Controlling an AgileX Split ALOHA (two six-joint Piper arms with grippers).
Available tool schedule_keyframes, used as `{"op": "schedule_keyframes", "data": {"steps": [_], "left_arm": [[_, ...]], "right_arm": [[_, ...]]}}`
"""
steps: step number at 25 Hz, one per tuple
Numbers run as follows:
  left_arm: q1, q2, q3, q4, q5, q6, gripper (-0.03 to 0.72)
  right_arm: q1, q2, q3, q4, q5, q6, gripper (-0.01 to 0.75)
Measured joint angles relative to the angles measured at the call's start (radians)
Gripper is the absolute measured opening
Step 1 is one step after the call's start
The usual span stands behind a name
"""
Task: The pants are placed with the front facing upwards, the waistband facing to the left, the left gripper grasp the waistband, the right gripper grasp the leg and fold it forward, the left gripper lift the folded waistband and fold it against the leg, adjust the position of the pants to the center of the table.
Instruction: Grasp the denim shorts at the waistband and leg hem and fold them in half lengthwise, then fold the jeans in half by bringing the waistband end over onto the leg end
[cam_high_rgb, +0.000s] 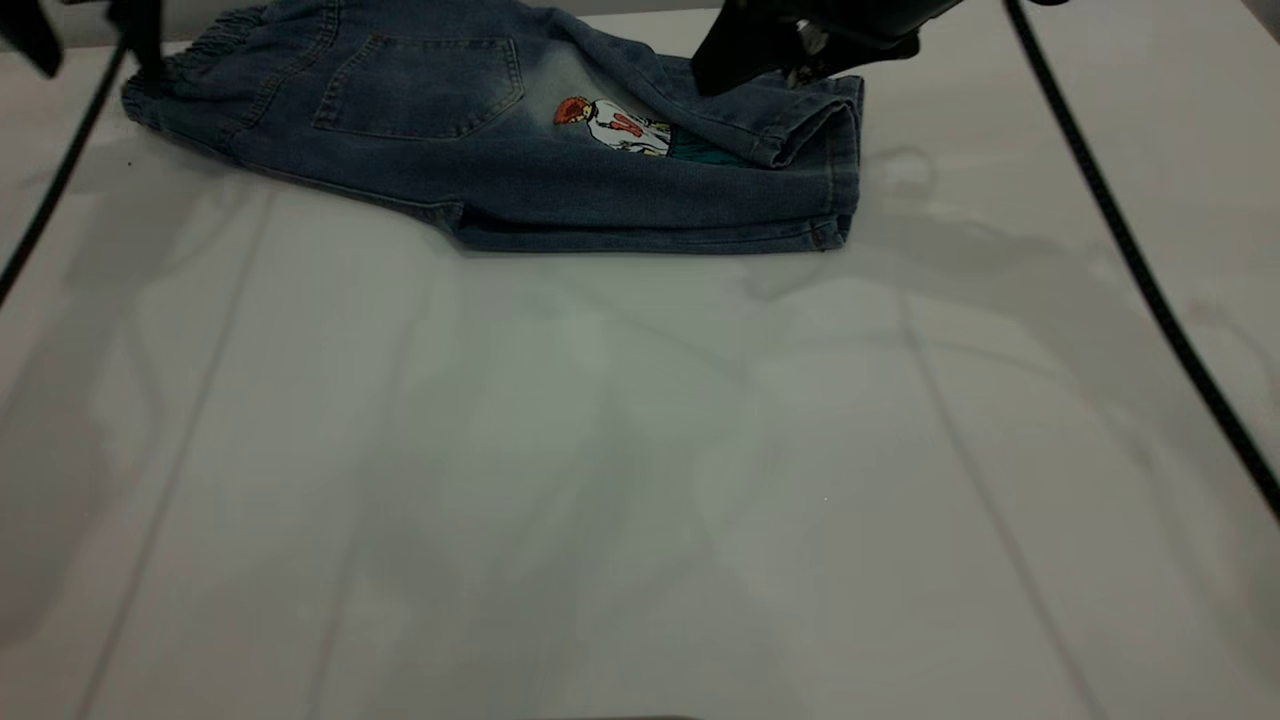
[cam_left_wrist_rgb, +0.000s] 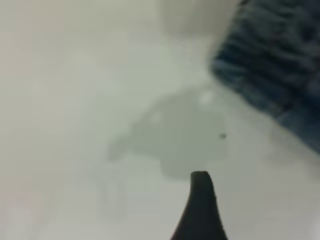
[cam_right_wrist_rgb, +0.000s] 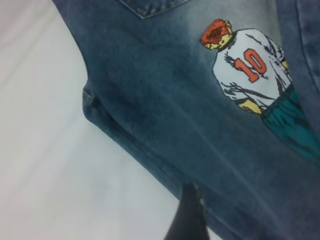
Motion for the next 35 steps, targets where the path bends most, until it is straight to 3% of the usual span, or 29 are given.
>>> {"op": "schedule_keyframes", "data": {"steps": [16,24,35], "left_arm": [[0.204,0.014,0.000,-0.398,-0.096,0.326,0.528],[0.211,0.130,0.000,-0.630,-0.152,0.475,0.528],[0.209,0.141,0.000,-0.685,-0.254,0.566,0.528]], "right_arm": [[0.008,0.000,0.000,-0.001,0.021,0.042,0.523],[0.008,0.000,0.000,-0.002,0.040,0.043,0.523],[0.008,0.000,0.000,-0.004,0.051,0.046,0.523]]}}
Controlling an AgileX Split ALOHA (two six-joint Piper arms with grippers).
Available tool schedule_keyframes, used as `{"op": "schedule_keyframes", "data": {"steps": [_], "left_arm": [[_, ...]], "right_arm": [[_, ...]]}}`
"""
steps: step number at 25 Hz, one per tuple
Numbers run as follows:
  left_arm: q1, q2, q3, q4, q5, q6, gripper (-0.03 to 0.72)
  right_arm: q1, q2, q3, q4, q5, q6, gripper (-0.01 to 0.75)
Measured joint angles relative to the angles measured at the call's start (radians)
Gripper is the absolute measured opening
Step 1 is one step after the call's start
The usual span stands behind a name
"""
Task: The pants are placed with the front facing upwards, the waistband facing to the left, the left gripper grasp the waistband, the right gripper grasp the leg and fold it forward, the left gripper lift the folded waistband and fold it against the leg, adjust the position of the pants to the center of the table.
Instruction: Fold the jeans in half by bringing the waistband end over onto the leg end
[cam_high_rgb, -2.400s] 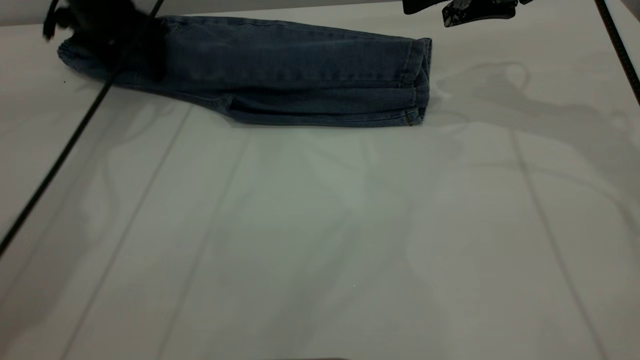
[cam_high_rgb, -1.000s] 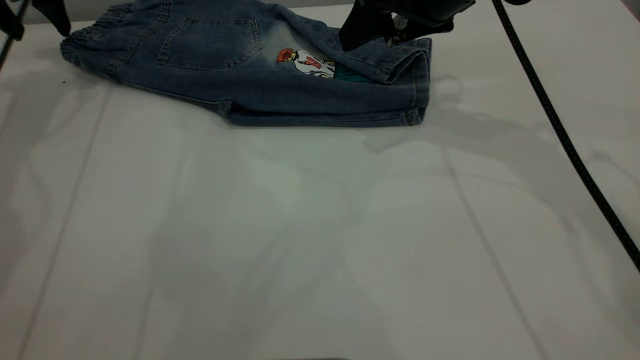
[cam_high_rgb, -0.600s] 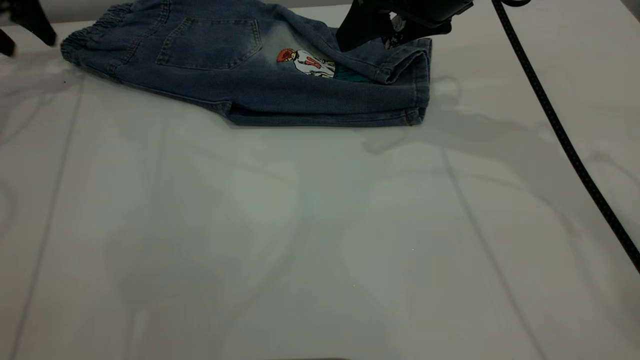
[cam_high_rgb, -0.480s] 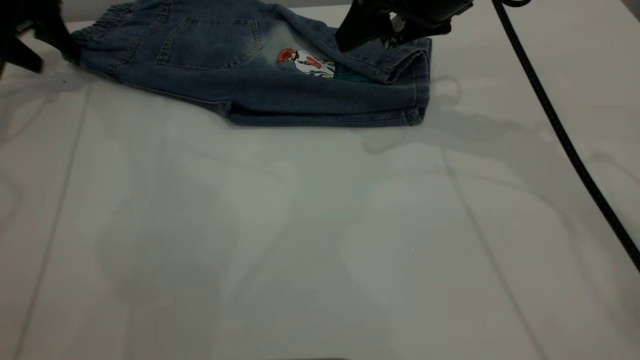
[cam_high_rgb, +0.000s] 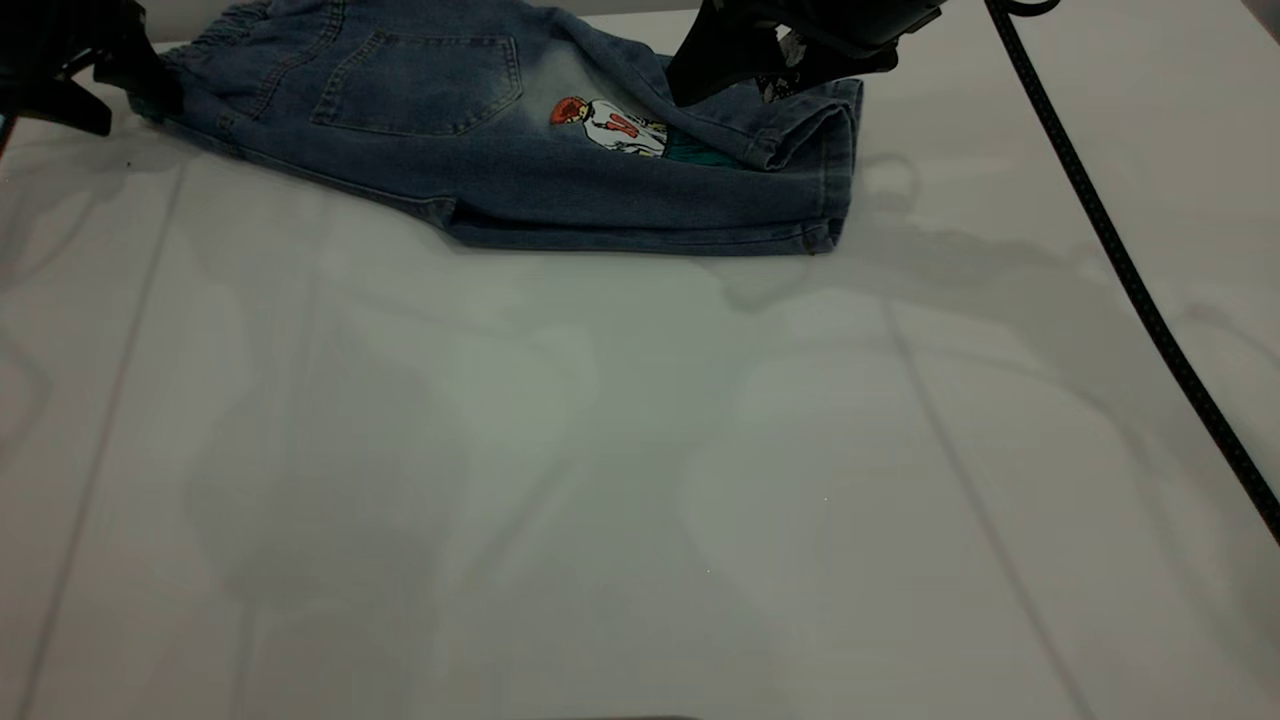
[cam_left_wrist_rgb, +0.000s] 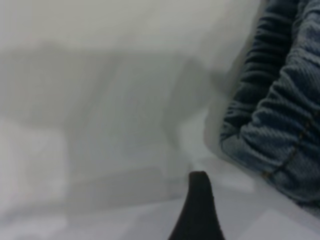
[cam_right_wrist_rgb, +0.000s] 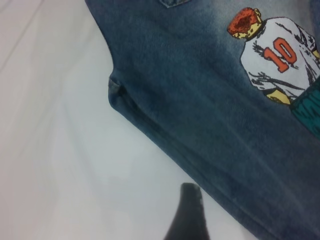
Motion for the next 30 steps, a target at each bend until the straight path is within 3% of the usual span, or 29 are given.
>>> {"op": "schedule_keyframes", "data": {"steps": [9,21,25,30], "left_arm": [[0.000,0.000,0.000,-0.230,-0.022,0.177,0.518],[0.000,0.036,0.000,-0.247,-0.082,0.183,0.492],[0.000,0.048,0.000,-0.254,-0.106,0.183,0.395],[0.000,0.048,0.000,-0.259,-0.118,0.182,0.101]], "right_arm": [[0.000,0.000,0.000,0.000,0.000,0.000,0.523],[0.000,0.000,0.000,0.000,0.000,0.000,0.526],[0.000,0.000,0.000,0.001,0.002,0.000,0.526],[0.000,0.000,0.000,0.051,0.011,-0.001,0.526]]}}
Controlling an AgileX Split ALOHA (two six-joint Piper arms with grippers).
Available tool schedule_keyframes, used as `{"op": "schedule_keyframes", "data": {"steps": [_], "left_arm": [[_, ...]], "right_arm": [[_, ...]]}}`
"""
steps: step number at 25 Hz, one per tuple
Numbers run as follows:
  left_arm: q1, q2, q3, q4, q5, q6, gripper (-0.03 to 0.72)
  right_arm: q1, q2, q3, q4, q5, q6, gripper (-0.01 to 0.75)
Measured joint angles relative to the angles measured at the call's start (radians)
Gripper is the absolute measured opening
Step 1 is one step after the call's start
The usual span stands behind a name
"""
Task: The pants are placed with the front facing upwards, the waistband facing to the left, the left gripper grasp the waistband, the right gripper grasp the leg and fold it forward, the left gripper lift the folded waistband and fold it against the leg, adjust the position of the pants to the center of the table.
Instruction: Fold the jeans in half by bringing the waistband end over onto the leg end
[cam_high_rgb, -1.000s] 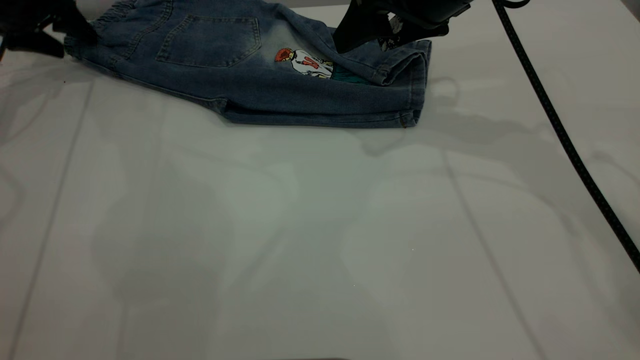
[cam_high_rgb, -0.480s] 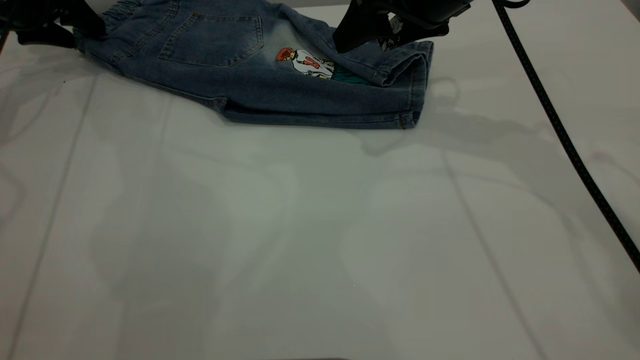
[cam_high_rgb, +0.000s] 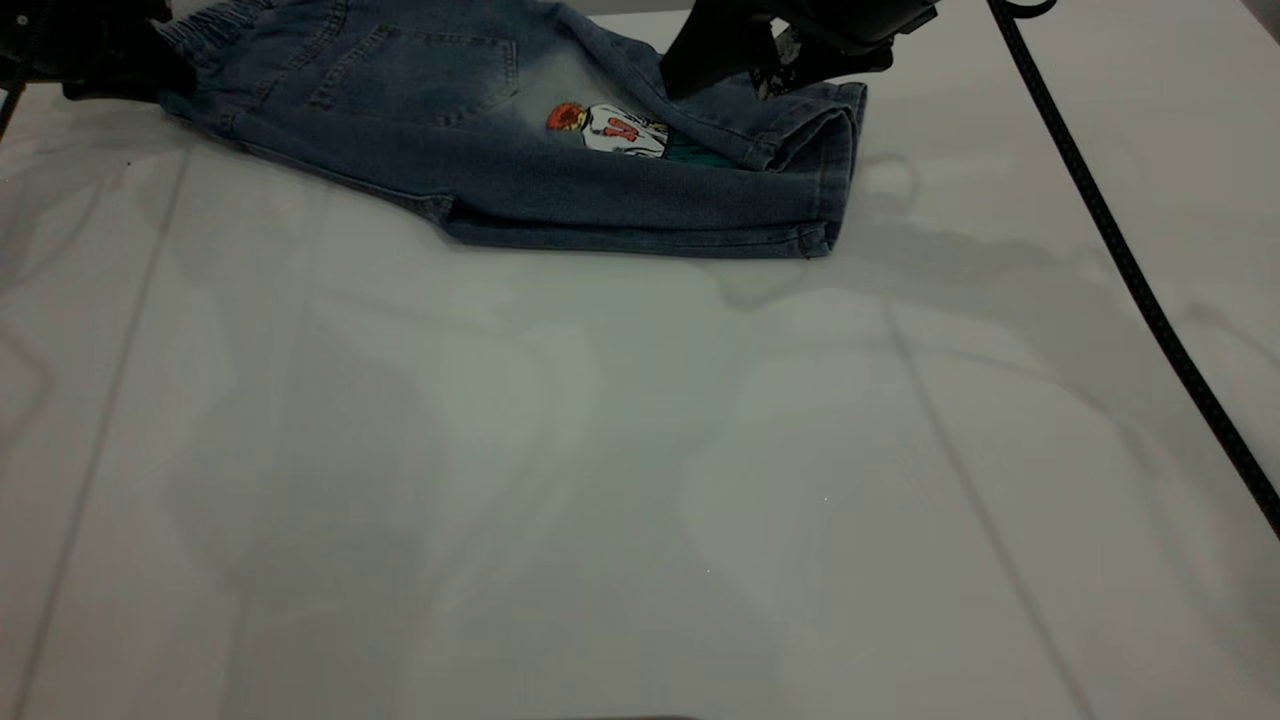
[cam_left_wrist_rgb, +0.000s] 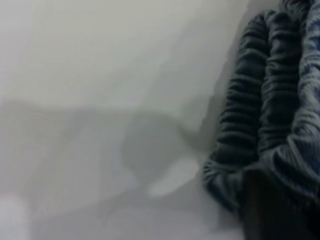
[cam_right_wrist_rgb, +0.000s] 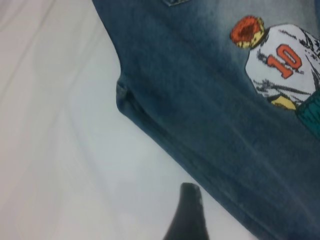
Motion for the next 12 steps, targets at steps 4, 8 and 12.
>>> {"op": "schedule_keyframes", "data": {"steps": [4,8,12], "left_arm": [[-0.003,0.000,0.000,-0.021,0.033,0.001,0.067],[-0.028,-0.026,0.000,-0.016,0.127,0.028,0.065],[-0.078,-0.089,0.000,0.008,0.190,0.045,0.062]], "right_arm": [[0.000,0.000,-0.005,0.060,-0.004,-0.061,0.515],[0.000,0.001,-0.052,0.069,-0.009,-0.121,0.505],[0.005,0.015,-0.135,0.038,-0.014,-0.130,0.504]]}}
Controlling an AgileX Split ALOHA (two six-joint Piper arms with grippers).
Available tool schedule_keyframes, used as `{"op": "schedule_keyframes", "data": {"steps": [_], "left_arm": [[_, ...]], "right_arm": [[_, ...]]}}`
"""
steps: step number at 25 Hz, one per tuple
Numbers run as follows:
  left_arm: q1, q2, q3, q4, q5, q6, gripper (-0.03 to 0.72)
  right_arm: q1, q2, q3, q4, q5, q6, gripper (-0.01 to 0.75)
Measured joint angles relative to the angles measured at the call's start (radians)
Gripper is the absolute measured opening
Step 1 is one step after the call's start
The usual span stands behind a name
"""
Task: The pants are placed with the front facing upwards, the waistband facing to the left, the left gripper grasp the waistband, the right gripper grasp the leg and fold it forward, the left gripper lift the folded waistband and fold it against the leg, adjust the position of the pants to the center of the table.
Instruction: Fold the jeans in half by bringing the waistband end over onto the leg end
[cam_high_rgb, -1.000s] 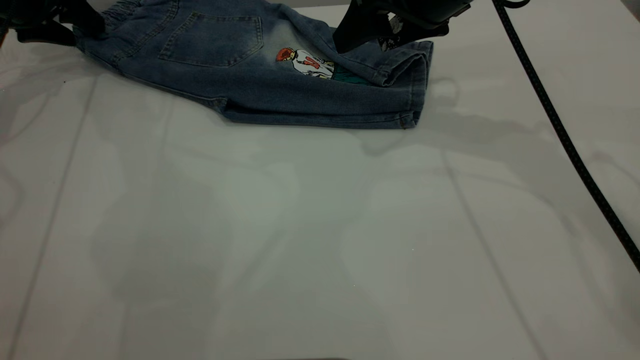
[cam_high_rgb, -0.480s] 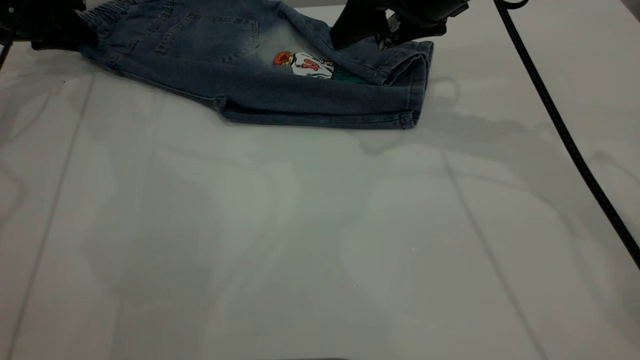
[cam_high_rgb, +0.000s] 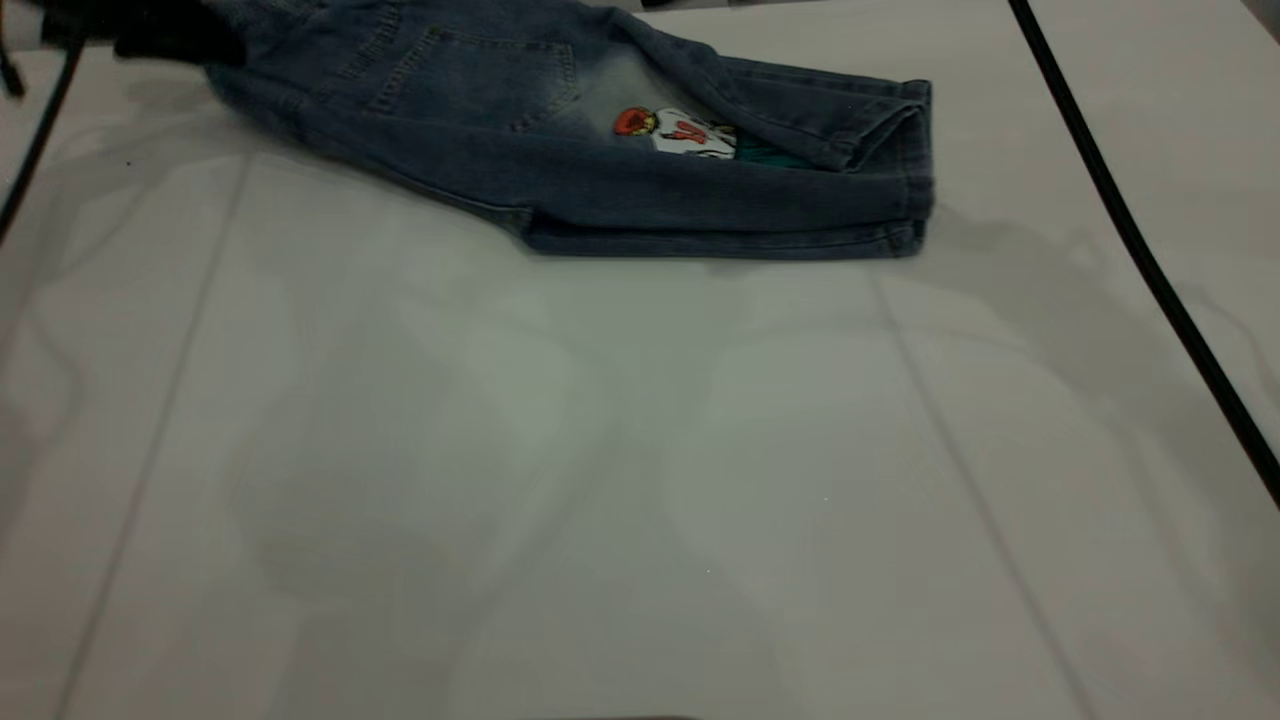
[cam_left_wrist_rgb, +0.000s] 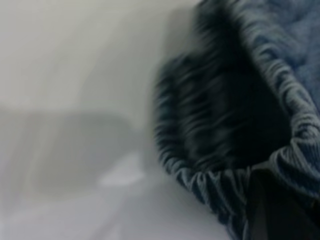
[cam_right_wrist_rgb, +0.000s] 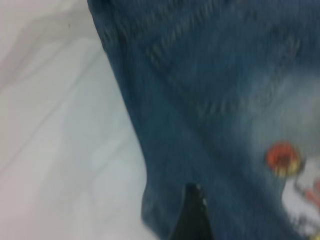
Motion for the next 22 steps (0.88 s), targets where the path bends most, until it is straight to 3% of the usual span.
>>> {"op": "schedule_keyframes", "data": {"steps": [11,22], "left_arm": [[-0.131,-0.154,0.000,0.294,0.158,-0.106,0.059],[-0.305,-0.304,0.000,0.329,0.170,-0.111,0.059]], "right_arm": [[0.067,0.142,-0.137,-0.174,-0.088,0.020,0.503],[0.067,0.224,-0.142,-0.175,-0.116,0.039,0.498]]}}
